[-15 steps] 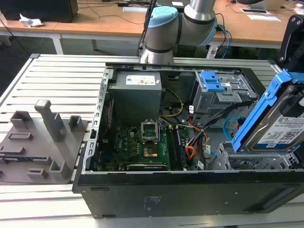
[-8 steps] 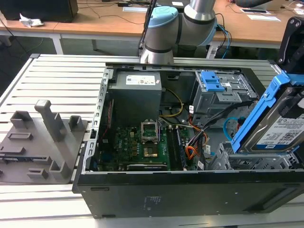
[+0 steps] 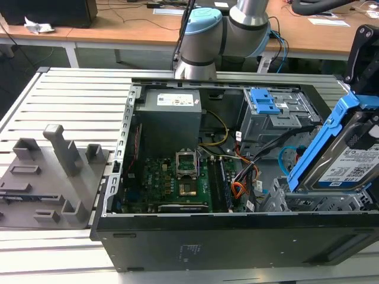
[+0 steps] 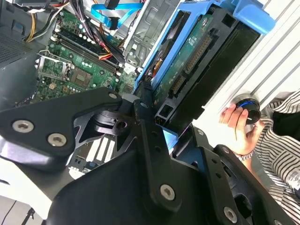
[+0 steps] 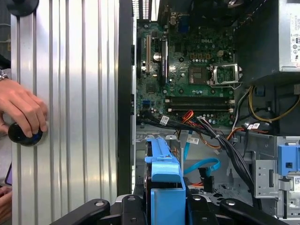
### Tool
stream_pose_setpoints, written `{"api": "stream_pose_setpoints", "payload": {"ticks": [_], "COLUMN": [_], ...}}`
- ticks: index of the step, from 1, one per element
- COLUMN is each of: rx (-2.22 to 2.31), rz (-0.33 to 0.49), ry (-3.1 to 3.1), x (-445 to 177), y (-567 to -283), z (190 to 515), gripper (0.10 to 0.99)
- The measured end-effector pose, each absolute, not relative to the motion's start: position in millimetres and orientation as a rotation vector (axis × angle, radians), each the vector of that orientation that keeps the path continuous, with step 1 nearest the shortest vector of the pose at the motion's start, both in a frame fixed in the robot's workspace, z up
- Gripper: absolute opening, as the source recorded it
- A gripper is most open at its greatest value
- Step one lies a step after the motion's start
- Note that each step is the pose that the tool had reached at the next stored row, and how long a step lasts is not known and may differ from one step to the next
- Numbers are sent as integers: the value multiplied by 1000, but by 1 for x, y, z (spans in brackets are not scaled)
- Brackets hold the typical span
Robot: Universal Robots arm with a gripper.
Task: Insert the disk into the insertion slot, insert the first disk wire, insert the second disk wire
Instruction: 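Insert the disk into the insertion slot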
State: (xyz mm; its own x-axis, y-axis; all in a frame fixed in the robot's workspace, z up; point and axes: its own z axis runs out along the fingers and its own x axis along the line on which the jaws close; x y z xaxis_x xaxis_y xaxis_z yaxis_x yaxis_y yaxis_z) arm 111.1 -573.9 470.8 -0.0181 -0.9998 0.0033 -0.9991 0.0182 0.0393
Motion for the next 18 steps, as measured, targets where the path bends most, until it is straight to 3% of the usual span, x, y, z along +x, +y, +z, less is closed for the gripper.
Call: {"api": "stream_pose_setpoints", "payload": {"ticks": [18], "rx": [2180], "rz": [-40], "ry": [-2220], "x": [120], "y": [-554], "z": [452], "gripper": [365]}}
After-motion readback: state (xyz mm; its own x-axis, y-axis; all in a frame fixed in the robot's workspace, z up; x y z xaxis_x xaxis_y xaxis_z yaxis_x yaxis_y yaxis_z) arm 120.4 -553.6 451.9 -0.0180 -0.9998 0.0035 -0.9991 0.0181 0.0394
